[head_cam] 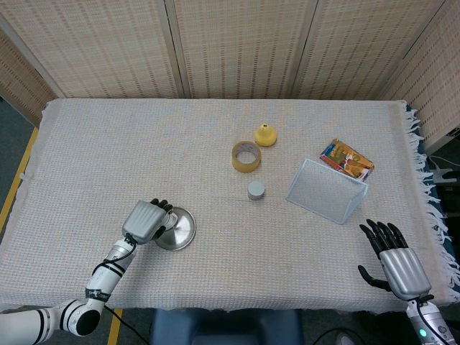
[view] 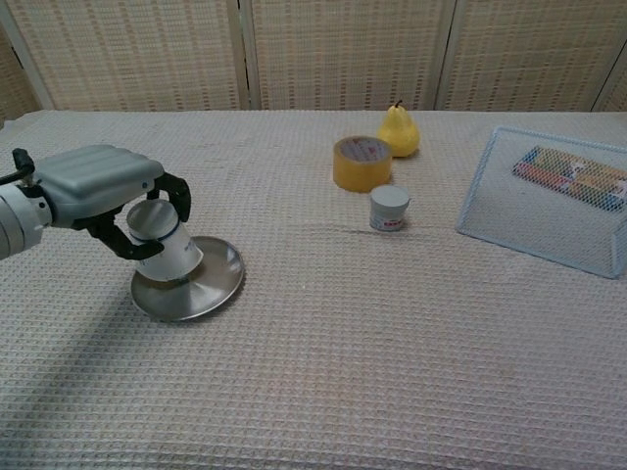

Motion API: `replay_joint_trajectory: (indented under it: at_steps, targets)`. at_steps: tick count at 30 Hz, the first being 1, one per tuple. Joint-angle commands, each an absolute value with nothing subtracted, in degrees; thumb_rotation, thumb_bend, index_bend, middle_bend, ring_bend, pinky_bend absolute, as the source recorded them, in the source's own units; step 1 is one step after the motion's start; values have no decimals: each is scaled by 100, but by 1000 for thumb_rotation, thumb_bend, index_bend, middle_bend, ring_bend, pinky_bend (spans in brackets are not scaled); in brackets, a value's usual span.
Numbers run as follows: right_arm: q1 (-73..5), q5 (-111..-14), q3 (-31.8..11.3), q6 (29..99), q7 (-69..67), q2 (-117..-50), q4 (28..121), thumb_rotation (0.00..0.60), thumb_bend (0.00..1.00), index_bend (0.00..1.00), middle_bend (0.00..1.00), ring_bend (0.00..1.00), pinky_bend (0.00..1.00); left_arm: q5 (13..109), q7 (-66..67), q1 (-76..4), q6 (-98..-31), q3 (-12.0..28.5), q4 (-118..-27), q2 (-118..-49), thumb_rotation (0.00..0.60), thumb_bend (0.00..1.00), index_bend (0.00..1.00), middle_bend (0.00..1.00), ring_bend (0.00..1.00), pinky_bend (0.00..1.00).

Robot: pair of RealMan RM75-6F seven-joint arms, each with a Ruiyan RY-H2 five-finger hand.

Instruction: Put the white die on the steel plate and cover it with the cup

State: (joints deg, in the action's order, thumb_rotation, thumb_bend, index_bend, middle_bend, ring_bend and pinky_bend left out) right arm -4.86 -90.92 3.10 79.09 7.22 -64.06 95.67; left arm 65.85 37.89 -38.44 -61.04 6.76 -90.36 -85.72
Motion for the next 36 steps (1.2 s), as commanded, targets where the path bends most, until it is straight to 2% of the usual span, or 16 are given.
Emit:
replay_joint_trajectory:
  at_steps: [1,7,11,17,25,27,29,31,32,34,36]
  targets:
    - [-480,-9105,316,7922,724,-6404,9569,450,268,0,0,0,0,6505,3866,-3825,-6192,687,-9128,-8559,600,366,405,588,535,775]
    - [-470,-9097,297,7955,703,-6398,9565,450,268,0,0,0,0,6549,3414,-3716,-6057,575,-9932,-8071,600,370,403,594,541,781]
    - [-458,-9139,311,7985,685,-6382,9574,449,268,0,0,0,0,6740,3320,-3458,-6539,532,-10169,-7776,600,362,399,589,546,785]
    - [-446,-9175,325,8004,705,-6393,9580,451,268,0,0,0,0,6551,3309,-3104,-6806,332,-10043,-7429,600,361,396,584,546,791]
    - [-449,-9181,335,7973,840,-6457,9598,451,269,0,0,0,0,6122,3224,-2990,-6509,179,-9621,-7586,600,358,382,571,544,794]
    - [-446,-9172,331,7975,849,-6463,9599,450,268,0,0,0,0,6136,3149,-2982,-6449,160,-9568,-7593,600,359,338,521,517,780]
    - [-448,-9160,328,7964,862,-6471,9594,450,268,0,0,0,0,6160,3134,-2991,-6383,132,-9542,-7558,600,359,220,408,441,731]
    - [-455,-9153,330,7942,868,-6477,9589,449,268,0,0,0,0,6191,3092,-2982,-6381,135,-9574,-7515,600,356,63,251,338,683]
    - [-458,-9149,329,7934,872,-6481,9587,450,268,0,0,0,0,6202,3061,-2972,-6383,136,-9605,-7484,600,355,25,191,298,668]
    - [-465,-9139,327,7917,877,-6483,9585,451,268,0,0,0,0,6205,2966,-2939,-6382,140,-9725,-7391,600,354,0,70,212,605]
    - [-470,-9135,335,7895,881,-6480,9586,451,268,0,0,0,0,6212,2881,-2911,-6377,140,-9829,-7296,600,349,0,16,149,517]
